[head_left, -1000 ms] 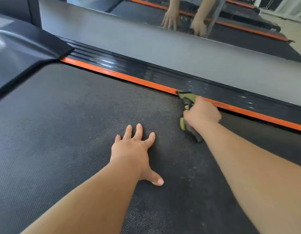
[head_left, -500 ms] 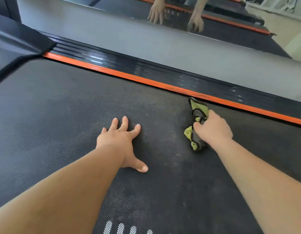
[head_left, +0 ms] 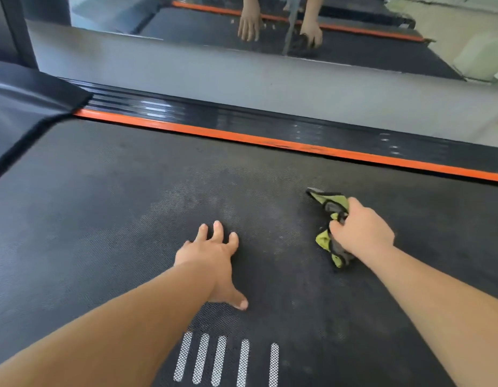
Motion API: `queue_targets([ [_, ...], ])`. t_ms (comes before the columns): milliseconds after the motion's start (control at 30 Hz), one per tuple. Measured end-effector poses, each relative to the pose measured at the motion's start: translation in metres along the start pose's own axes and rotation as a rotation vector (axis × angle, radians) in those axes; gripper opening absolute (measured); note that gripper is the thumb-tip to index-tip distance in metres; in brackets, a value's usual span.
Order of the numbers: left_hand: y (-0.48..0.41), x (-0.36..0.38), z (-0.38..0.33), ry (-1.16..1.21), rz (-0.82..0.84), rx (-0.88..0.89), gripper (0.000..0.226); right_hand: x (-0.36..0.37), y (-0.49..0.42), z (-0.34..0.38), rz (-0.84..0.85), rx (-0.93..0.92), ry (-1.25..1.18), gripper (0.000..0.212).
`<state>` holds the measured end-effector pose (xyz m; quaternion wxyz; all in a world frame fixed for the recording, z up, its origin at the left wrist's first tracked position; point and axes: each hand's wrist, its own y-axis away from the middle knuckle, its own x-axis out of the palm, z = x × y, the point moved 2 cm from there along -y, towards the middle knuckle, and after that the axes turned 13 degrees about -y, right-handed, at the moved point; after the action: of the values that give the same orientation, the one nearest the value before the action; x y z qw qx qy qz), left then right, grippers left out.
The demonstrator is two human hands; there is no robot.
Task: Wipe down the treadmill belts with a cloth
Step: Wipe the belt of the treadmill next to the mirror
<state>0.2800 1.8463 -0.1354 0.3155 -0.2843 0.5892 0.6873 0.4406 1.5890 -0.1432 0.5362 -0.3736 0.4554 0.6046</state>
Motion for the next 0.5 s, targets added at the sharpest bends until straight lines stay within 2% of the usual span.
queue_targets([
  [100,0.001,-0.008,0.014,-0.07,0.039,0.027,0.134,0.011,0.026,0.028,0.024,-0.061,-0.039,0.046],
  [233,0.001,-0.01,0.016,-0.182,0.002,0.057,0.125,0.038,0.076,0.075,0.249,-0.427,-0.034,0.04],
  [300,-0.001,-0.006,0.016,-0.169,-0.041,0.059,0.124,0.036,0.075,0.079,0.283,-0.503,-0.045,0.04],
  [400,0.0,0.003,0.021,-0.103,-0.013,0.051,0.126,0.031,0.041,0.062,0.201,-0.36,-0.07,0.047],
  [500,-0.006,0.002,0.037,-0.085,0.006,0.059,0.112,0.032,0.02,0.053,0.06,-0.2,-0.105,0.045],
])
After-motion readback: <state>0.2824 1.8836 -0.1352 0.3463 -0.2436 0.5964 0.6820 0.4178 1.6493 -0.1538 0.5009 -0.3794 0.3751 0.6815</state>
